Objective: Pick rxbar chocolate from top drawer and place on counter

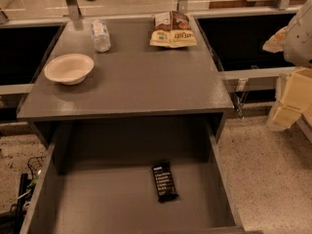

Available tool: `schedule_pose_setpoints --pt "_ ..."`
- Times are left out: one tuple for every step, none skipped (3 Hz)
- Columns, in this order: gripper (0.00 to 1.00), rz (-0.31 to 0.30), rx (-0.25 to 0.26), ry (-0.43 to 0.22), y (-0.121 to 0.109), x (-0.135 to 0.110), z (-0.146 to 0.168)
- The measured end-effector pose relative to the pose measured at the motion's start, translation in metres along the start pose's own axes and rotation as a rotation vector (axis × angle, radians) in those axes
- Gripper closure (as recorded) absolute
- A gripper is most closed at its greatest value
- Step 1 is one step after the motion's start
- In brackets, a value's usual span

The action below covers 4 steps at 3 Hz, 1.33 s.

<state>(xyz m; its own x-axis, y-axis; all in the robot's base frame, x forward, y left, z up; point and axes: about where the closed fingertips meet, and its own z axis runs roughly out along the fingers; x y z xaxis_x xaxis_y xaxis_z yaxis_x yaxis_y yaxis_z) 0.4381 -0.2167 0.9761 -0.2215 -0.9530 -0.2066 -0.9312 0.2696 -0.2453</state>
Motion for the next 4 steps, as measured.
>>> schedule_pose_setpoints --pt "0.0 0.0 0.001 -0.001 0.0 0.0 0.0" --pt "0.0 -0.037 -0.06 -0.014 0.006 0.004 0.017" --pt "0.0 -0.067 -0.103 -0.018 0.01 0.005 0.028" --pt "0.0 -0.103 -0.167 -0.039 0.014 0.007 0.045"
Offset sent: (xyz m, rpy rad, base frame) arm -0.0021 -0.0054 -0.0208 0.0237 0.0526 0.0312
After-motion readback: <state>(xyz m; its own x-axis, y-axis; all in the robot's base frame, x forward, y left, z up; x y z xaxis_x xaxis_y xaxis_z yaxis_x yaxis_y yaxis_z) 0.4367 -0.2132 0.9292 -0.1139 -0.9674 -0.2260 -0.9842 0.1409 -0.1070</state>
